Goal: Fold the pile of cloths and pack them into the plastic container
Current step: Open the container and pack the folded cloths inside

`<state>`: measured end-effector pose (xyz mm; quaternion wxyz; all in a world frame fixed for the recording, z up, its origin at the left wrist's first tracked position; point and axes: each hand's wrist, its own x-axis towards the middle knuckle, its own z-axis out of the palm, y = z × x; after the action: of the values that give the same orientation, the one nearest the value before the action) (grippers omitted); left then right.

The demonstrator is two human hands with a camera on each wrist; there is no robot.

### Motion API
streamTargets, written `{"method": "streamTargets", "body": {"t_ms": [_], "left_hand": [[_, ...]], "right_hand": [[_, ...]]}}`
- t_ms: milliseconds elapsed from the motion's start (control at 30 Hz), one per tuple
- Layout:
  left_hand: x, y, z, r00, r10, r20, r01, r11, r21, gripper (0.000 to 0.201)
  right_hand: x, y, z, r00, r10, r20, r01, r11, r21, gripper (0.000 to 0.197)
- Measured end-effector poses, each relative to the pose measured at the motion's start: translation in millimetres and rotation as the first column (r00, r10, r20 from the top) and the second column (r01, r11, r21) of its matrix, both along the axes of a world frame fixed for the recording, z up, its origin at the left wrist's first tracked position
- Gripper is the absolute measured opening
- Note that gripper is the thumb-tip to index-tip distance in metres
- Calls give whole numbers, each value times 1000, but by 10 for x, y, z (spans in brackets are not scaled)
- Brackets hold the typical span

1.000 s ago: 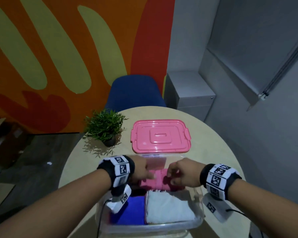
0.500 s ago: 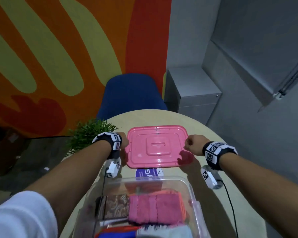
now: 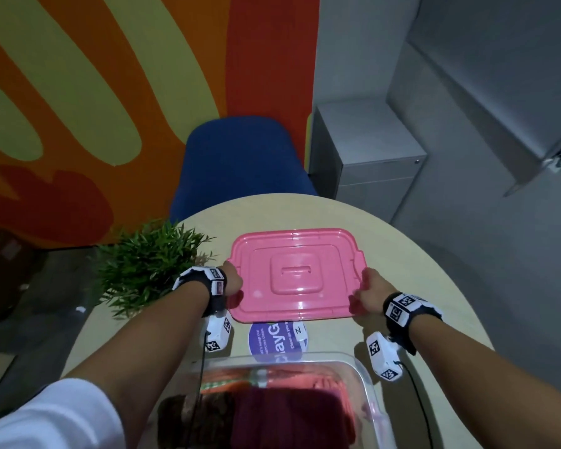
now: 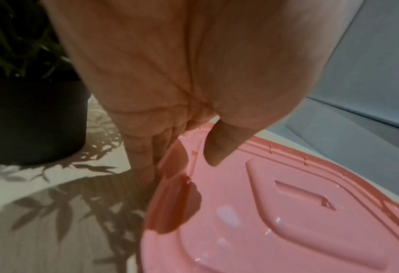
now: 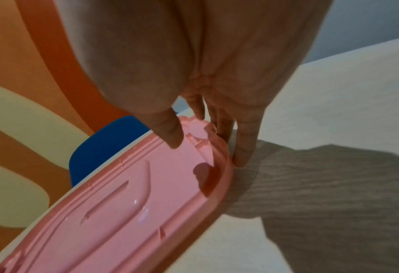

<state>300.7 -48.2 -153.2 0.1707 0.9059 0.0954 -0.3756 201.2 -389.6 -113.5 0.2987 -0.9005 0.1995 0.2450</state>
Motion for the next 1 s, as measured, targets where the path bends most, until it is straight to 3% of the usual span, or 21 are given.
{"method": "streamTargets", "body": {"t_ms": [67, 100, 200, 267, 400, 467, 600, 700, 833, 1000], "left_hand": [[59, 16, -82, 998, 41, 49, -39, 999, -22, 64], [-18, -54, 106, 997, 44, 66, -43, 999, -18, 58], [-160, -157, 435, 995, 79, 58, -71, 988, -135, 33], [-148, -171, 572, 988, 118, 95, -101, 981, -168, 28], [-87, -179, 993, 950, 216, 226, -149, 948, -281, 50], [-111, -118, 1249, 931, 231, 283, -130, 934, -334, 54], [-459, 4, 1998, 884, 211, 416, 4, 888, -459, 65], [-802, 192, 2328, 842, 375, 387, -60, 779, -625, 68], [-1289, 490, 2471, 812, 555, 182, -179, 534, -827, 65], [-1913, 832, 2438, 805, 592, 39, -239, 384, -892, 72]], "right_hand": [[-8, 6, 41, 998, -63, 2, 63, 998, -14, 49], [-9, -14, 46, 997, -73, -2, 72, 997, -41, 50], [-31, -148, 105, 997, -74, 6, 75, 994, -83, 31], [-67, -178, 280, 995, -99, 29, 101, 993, -63, 33], [-173, -162, 688, 962, -237, 132, 213, 962, 171, 23], [-245, -140, 887, 934, -301, 193, 252, 936, 244, 31], [-476, -76, 1280, 815, -533, 228, 353, 768, 534, 32], [-741, 25, 1523, 745, -629, 222, 334, 640, 692, 37], [-1047, 105, 1656, 652, -746, 135, 277, 401, 873, 44], [-1443, 149, 1673, 693, -715, 95, 218, 333, 917, 52]]}}
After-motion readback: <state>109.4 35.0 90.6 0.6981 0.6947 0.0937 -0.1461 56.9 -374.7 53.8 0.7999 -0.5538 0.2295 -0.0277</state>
